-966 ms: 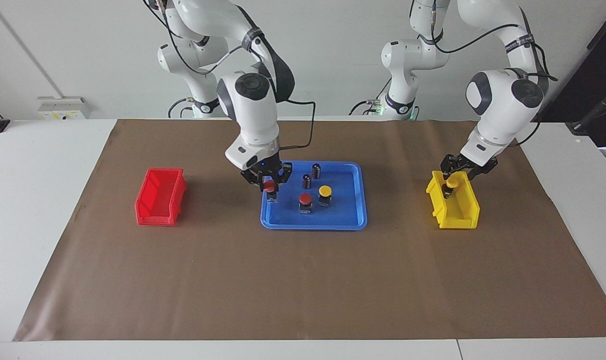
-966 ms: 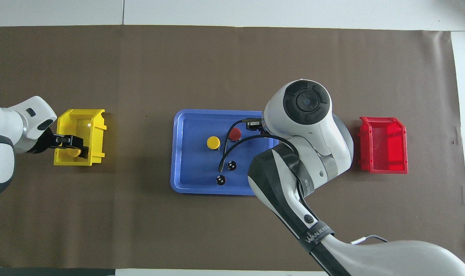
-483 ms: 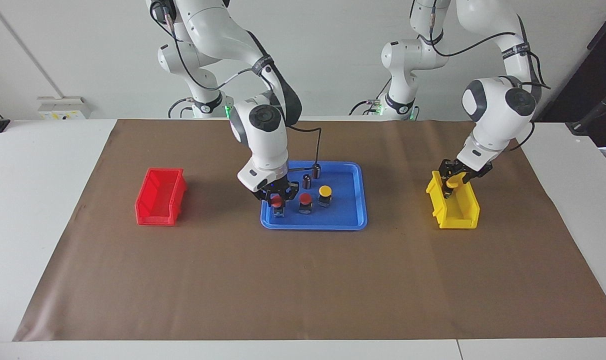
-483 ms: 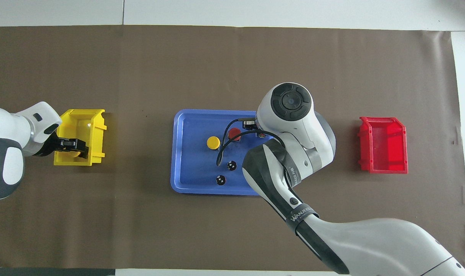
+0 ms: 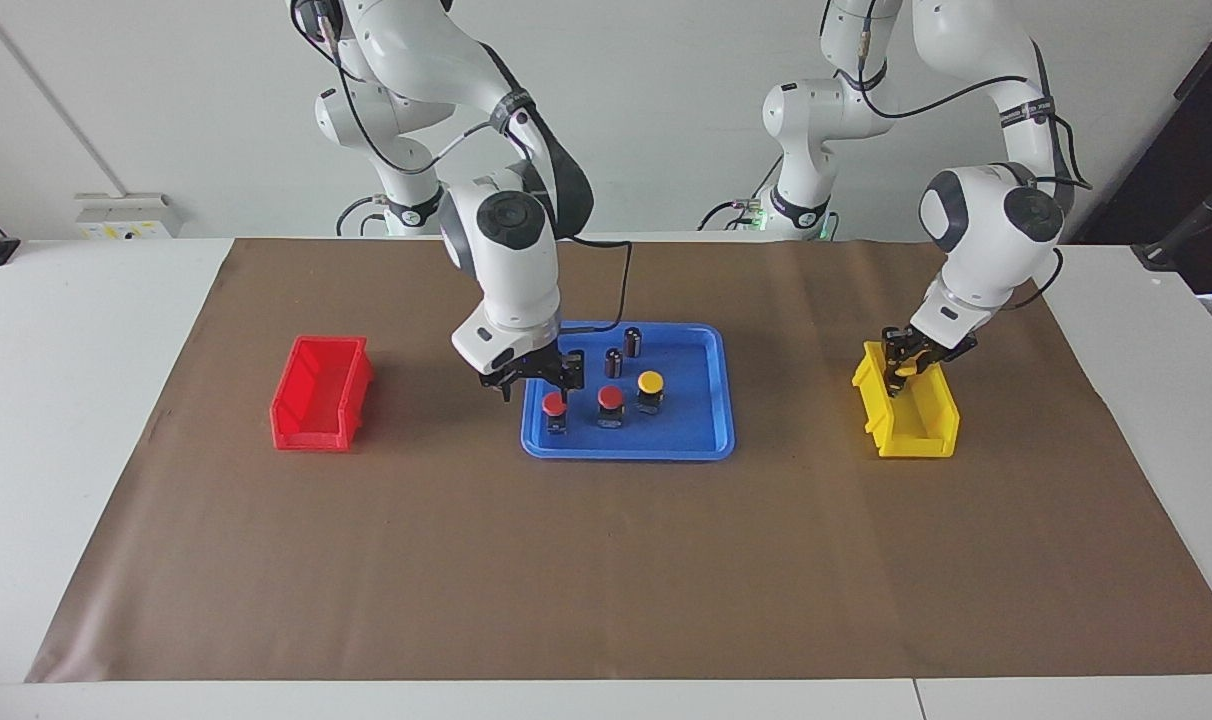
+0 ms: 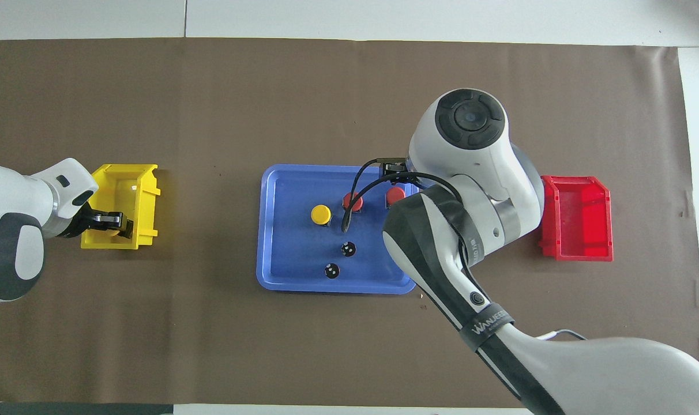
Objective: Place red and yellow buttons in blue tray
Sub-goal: 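Carry the second red button into the tray with the right gripper, then withdraw the right gripper while the left gripper grasps a yellow button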
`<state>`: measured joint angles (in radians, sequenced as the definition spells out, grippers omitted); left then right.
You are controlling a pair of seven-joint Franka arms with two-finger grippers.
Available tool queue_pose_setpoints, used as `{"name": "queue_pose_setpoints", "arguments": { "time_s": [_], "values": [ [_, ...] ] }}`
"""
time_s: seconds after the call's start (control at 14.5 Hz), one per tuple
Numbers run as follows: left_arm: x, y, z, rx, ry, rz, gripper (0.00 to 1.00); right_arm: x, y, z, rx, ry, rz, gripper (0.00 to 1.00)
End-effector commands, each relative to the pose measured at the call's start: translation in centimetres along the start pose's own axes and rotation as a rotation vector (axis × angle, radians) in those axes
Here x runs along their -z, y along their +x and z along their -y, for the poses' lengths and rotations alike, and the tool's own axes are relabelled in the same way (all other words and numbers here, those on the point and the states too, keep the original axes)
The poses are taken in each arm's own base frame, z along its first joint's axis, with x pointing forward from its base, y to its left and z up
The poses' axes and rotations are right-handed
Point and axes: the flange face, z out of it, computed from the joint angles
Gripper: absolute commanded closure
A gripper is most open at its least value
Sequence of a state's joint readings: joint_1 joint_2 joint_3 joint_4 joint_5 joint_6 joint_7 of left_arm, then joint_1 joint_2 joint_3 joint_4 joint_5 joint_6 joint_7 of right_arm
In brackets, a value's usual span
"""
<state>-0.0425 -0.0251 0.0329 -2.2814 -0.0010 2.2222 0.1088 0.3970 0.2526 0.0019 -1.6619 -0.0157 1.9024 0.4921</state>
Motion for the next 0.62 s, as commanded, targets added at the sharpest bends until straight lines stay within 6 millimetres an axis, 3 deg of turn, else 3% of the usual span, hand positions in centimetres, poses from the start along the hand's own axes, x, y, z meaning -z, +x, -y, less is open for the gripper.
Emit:
{"name": "queue_pose_setpoints", "arguments": {
  "time_s": [0.0,0.14,0.21,0.28,0.34,0.41,0.55],
  "values": [
    [1.6,1.2,0.6,-0.008,0.006,-0.023,0.98,7.0,0.1,-8.3,0.023,-0.008,0.014,0.0],
    [8.0,3.5,1.0,-0.003,0.01,-0.001,0.98,10.9,-0.7,-15.5,0.035,-0.008,0.033,0.0],
    [12.1,4.8,0.5,0.008,0.009,0.022,0.98,12.4,-1.3,-18.4,0.036,-0.007,0.039,0.0],
    [14.5,5.6,-1.1,0.069,0.011,0.037,0.98,13.2,-1.7,-21.0,0.035,-0.004,0.054,0.0],
    [14.6,5.9,-6.0,0.134,0.02,0.045,0.98,14.2,-1.9,-23.0,0.032,-0.002,0.067,0.0],
    [13.4,5.2,-12.8,0.191,0.024,0.015,0.98,15.0,-2.1,-24.2,0.018,-0.007,0.081,0.0],
    [11.5,3.1,-20.4,0.233,0.016,-0.022,0.98,16.1,-1.9,-27.1,0.011,-0.009,0.085,0.0]
  ]
}}
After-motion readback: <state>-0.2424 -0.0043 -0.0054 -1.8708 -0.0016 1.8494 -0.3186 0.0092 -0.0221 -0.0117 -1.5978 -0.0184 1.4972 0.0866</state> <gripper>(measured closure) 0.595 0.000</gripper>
